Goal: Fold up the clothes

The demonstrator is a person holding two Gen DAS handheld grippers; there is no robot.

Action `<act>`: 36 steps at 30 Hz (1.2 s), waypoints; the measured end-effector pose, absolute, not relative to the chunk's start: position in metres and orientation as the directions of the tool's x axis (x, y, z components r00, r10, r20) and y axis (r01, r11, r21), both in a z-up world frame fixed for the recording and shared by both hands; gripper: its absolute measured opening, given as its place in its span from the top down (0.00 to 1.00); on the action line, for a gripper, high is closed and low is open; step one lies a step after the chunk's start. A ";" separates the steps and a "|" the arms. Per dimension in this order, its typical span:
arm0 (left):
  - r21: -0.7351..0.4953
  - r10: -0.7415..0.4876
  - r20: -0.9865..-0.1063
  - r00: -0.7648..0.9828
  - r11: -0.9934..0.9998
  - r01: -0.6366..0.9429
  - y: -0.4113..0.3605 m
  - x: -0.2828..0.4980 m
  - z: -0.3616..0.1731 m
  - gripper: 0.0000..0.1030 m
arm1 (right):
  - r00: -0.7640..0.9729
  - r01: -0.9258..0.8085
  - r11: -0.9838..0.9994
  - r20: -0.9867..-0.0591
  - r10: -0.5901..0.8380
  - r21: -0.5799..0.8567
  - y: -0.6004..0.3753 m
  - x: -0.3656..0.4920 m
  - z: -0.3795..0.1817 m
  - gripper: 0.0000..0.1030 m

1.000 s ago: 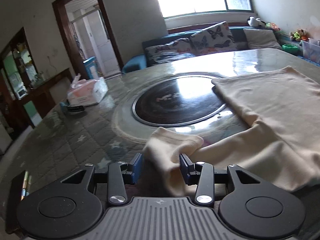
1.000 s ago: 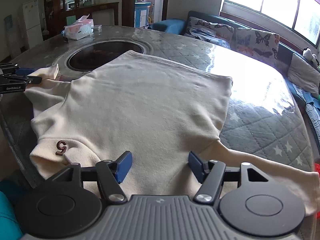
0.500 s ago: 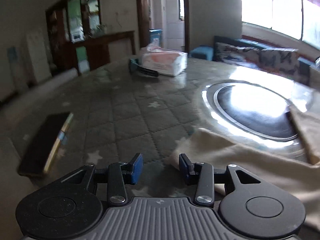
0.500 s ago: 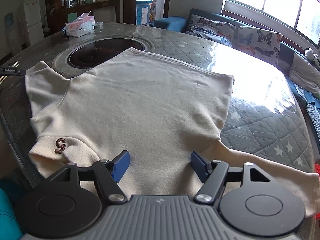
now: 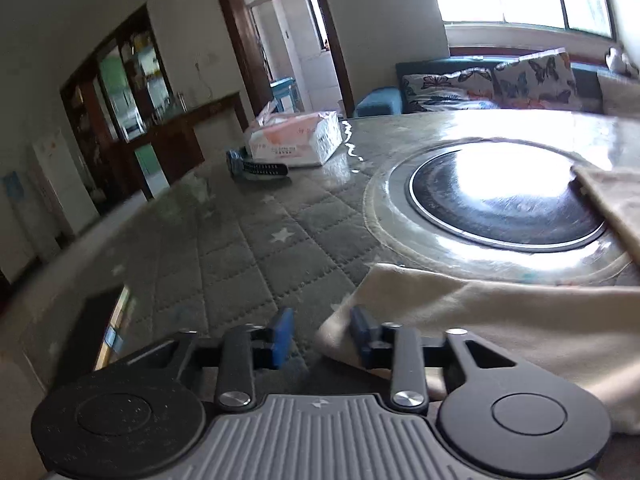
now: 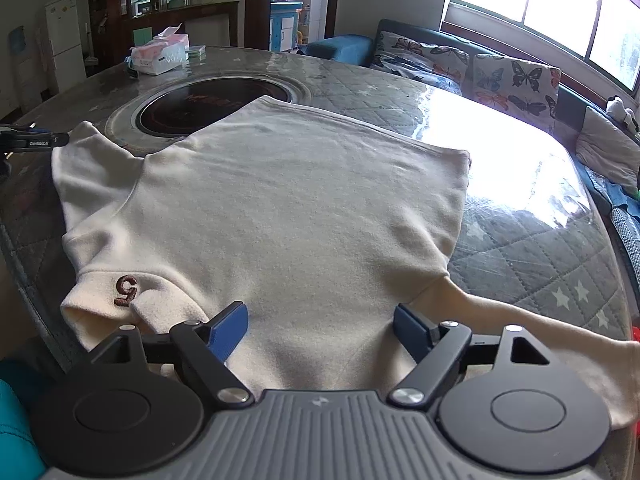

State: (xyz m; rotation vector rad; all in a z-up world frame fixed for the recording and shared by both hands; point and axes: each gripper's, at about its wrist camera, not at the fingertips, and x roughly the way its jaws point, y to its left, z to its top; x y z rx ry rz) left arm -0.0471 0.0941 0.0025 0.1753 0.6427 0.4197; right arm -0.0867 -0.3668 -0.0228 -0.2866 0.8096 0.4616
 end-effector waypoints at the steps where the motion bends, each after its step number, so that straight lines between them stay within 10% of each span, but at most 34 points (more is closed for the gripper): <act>1: 0.300 0.442 -0.538 0.717 0.896 -0.327 0.094 -0.044 0.001 0.75 | 0.600 -0.499 0.863 -0.748 0.285 -0.071 -0.366 -0.088 -0.023 0.20; 9: 0.270 0.464 -0.565 0.682 0.885 -0.379 0.116 -0.029 0.003 0.88 | 0.617 -0.493 0.867 -0.734 0.283 -0.080 -0.360 -0.095 -0.022 0.20; 23: 0.128 0.303 -0.620 0.724 0.949 -0.288 0.096 -0.045 0.013 0.62 | 0.622 -0.507 0.859 -0.719 0.311 -0.068 -0.360 -0.096 -0.018 0.20; 28: 0.152 0.292 -0.611 0.736 0.955 -0.253 0.090 -0.046 0.011 0.94 | 0.624 -0.510 0.857 -0.716 0.314 -0.068 -0.358 -0.096 -0.017 0.20; 36: 0.235 0.366 -0.565 0.740 0.931 -0.281 0.098 -0.030 0.007 0.95 | 0.602 -0.537 0.841 -0.728 0.327 -0.066 -0.352 -0.099 -0.017 0.20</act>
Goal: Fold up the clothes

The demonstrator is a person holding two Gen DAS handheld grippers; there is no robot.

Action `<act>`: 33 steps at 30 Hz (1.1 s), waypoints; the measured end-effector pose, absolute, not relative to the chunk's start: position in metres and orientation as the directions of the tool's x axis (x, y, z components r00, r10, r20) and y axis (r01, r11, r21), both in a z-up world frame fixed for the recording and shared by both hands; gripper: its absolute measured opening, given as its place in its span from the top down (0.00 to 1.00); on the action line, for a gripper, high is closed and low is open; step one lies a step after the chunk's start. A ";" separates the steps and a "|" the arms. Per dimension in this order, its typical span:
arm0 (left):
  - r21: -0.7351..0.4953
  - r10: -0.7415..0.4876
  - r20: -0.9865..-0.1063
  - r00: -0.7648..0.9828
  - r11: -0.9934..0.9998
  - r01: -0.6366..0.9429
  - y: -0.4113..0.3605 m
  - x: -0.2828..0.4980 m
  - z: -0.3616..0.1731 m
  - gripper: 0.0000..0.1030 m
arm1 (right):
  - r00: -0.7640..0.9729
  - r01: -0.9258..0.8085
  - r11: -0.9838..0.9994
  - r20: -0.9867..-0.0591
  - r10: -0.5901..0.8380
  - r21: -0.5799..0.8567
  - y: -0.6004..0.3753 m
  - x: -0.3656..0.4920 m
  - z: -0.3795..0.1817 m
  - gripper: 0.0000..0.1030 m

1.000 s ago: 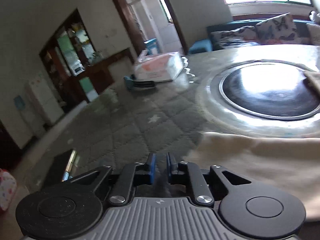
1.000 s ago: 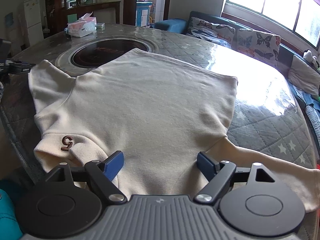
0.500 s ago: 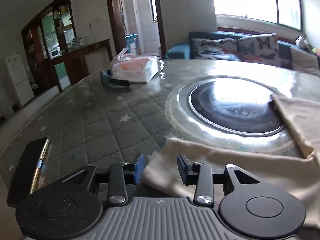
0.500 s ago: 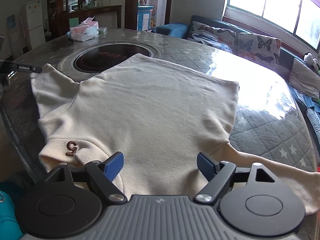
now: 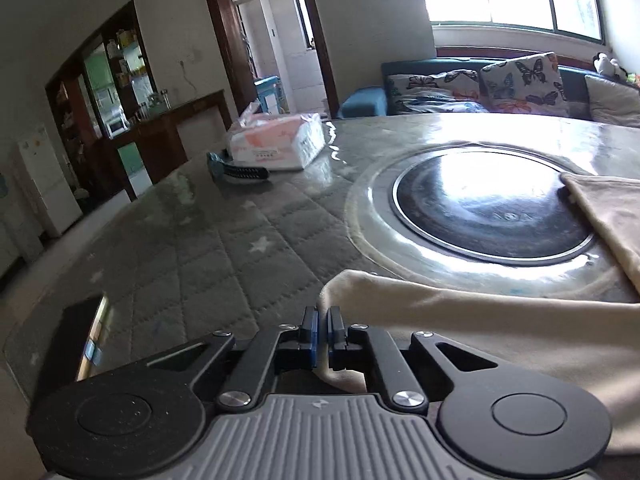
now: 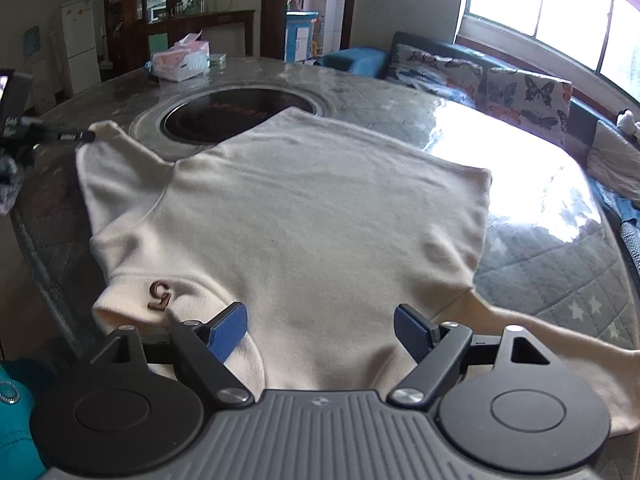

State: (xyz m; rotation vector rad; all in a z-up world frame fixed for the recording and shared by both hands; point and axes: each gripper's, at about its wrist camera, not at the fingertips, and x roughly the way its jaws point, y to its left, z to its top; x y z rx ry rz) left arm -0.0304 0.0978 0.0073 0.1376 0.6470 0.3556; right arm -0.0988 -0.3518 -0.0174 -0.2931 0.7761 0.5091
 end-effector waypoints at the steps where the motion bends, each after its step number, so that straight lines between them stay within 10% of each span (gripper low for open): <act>1: 0.236 0.367 -0.565 0.739 0.930 -0.281 0.099 -0.029 0.008 0.95 | 0.599 -0.542 0.838 -0.730 0.330 -0.066 -0.351 -0.100 -0.017 0.20; 18: 0.301 0.417 -0.568 0.709 0.908 -0.293 0.109 -0.020 0.005 0.95 | 0.578 -0.576 0.818 -0.708 0.407 0.001 -0.349 -0.108 -0.012 0.21; 33: 0.244 0.350 -0.545 0.762 0.936 -0.255 0.089 -0.031 0.033 0.65 | 0.704 -0.215 0.975 -0.700 0.121 -0.048 -0.464 -0.081 -0.022 0.33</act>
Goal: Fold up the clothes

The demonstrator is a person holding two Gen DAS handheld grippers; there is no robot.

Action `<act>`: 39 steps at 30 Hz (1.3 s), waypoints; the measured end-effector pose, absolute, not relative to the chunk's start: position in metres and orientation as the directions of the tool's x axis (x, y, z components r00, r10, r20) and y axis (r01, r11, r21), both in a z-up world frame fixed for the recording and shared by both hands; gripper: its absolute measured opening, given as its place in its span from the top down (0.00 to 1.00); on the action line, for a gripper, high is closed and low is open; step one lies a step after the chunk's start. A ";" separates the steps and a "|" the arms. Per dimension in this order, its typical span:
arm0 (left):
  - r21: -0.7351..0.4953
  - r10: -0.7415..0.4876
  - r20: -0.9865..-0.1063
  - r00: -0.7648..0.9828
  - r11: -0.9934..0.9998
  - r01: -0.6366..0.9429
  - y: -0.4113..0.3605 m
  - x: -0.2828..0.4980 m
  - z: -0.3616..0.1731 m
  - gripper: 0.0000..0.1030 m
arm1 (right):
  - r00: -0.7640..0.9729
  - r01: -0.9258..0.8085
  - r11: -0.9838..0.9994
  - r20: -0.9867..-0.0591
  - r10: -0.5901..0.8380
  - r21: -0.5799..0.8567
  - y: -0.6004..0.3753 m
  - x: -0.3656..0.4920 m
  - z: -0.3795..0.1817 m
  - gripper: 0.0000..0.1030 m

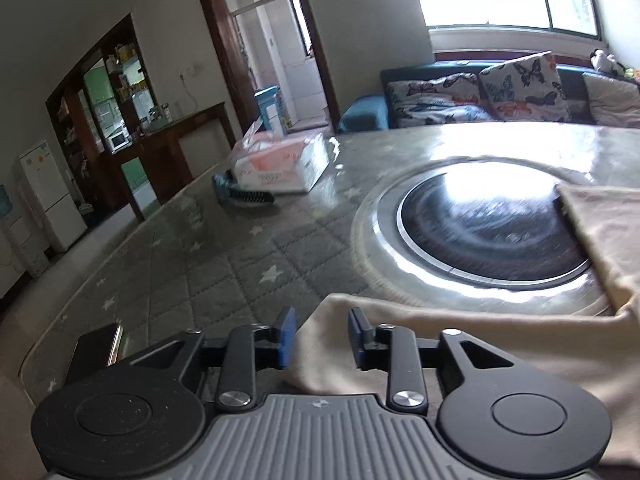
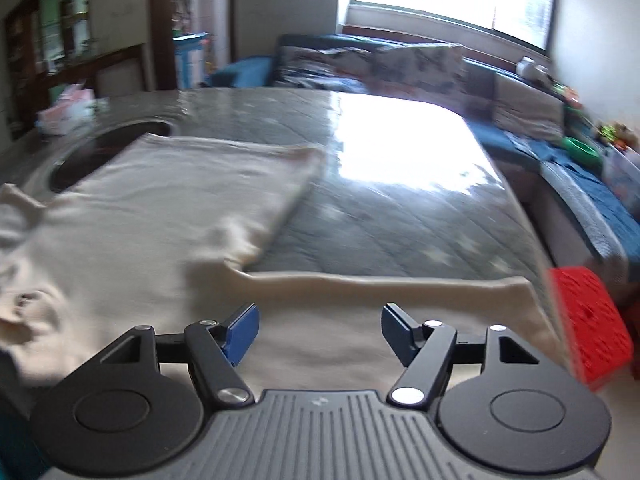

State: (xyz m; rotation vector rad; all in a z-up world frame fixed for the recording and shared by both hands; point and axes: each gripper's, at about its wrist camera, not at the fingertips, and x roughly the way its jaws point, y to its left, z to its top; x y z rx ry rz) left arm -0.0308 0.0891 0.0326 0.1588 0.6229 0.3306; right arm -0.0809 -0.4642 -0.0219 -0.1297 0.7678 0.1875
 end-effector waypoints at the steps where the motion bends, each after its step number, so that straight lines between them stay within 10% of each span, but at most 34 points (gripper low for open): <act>1: 0.239 0.338 -0.541 0.770 0.940 -0.245 0.085 -0.032 0.036 0.59 | 0.704 -0.197 0.979 -0.703 0.102 -0.055 -0.470 -0.080 -0.025 0.33; 23: 0.070 -0.202 -0.577 0.791 0.953 0.295 -0.089 -0.052 0.054 0.26 | 0.752 0.138 0.990 -0.650 -0.110 -0.008 -0.551 -0.099 -0.022 0.33; 36: 0.089 -0.322 -0.594 0.737 0.885 0.458 -0.157 -0.059 0.050 0.19 | 0.744 0.242 0.969 -0.652 -0.147 0.057 -0.578 -0.089 -0.036 0.63; 39: 0.088 -0.330 -0.608 0.722 0.876 0.474 -0.166 -0.058 0.046 0.19 | 0.752 0.241 0.968 -0.643 -0.143 0.068 -0.580 -0.089 -0.037 0.82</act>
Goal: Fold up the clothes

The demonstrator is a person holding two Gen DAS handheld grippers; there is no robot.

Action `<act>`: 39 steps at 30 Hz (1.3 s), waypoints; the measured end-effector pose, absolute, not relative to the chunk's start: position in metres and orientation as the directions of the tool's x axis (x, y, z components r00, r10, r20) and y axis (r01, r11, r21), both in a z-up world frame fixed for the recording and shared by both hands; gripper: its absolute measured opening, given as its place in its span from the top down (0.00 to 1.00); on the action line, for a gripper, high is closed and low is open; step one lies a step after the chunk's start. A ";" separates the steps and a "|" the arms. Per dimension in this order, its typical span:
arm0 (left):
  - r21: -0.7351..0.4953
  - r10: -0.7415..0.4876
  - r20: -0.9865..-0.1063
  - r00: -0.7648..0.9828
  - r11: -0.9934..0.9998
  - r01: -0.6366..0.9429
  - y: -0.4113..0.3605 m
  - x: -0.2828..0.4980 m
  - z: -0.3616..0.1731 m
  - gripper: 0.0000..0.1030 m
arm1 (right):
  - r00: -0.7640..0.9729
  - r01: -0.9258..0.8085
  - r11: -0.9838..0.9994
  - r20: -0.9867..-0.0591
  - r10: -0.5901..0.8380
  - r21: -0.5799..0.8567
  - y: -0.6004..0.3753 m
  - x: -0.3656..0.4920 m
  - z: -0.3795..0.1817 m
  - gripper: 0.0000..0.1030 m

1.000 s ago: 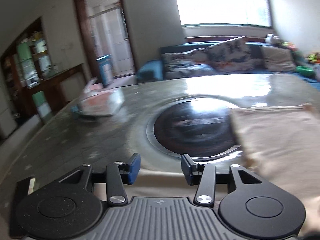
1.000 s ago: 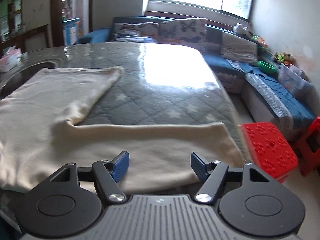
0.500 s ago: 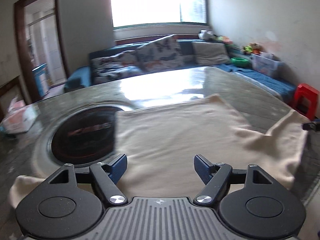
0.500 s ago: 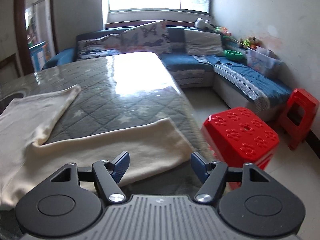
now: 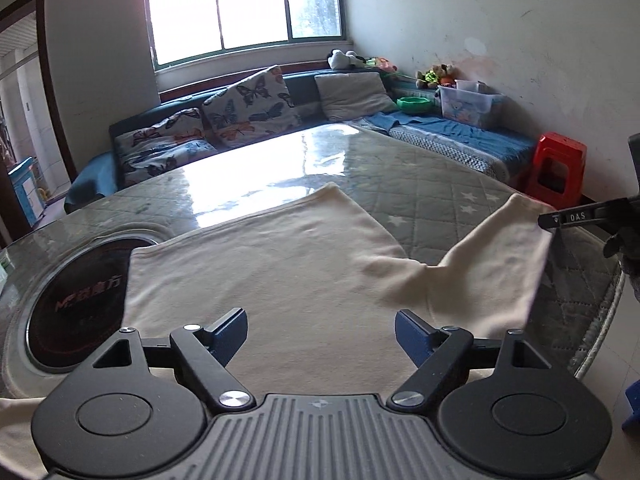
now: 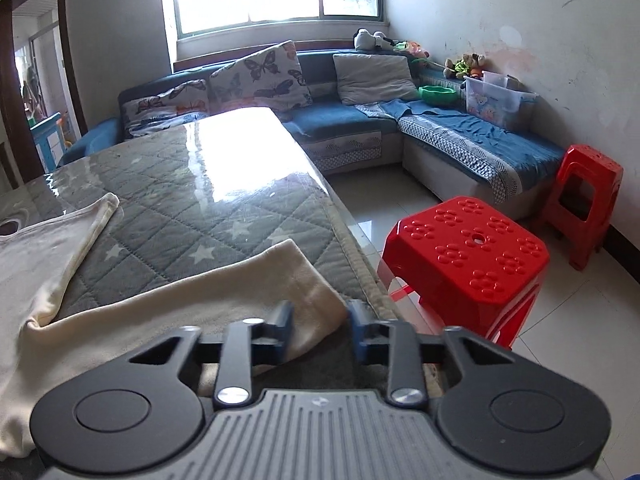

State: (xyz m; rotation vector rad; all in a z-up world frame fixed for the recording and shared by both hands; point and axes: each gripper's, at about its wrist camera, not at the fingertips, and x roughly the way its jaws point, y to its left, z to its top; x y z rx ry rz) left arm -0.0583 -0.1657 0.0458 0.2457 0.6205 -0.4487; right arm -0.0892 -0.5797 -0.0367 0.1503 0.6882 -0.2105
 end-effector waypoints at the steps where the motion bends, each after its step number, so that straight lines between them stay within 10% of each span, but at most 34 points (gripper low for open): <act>1: 0.090 -0.331 -0.612 0.718 0.873 0.480 -0.168 -0.059 0.044 0.19 | 0.755 0.240 0.968 -0.641 -0.136 0.077 -0.581 -0.090 -0.036 0.89; 21: 0.139 -0.359 -0.647 0.673 0.812 0.567 -0.202 -0.068 0.016 0.17 | 0.816 0.191 0.977 -0.569 -0.106 0.092 -0.580 -0.104 -0.009 0.92; 39: 0.030 -0.265 -0.559 0.786 0.940 0.339 -0.096 -0.052 0.044 0.11 | 0.869 -0.264 0.964 -0.430 0.245 0.017 -0.435 -0.109 0.103 0.93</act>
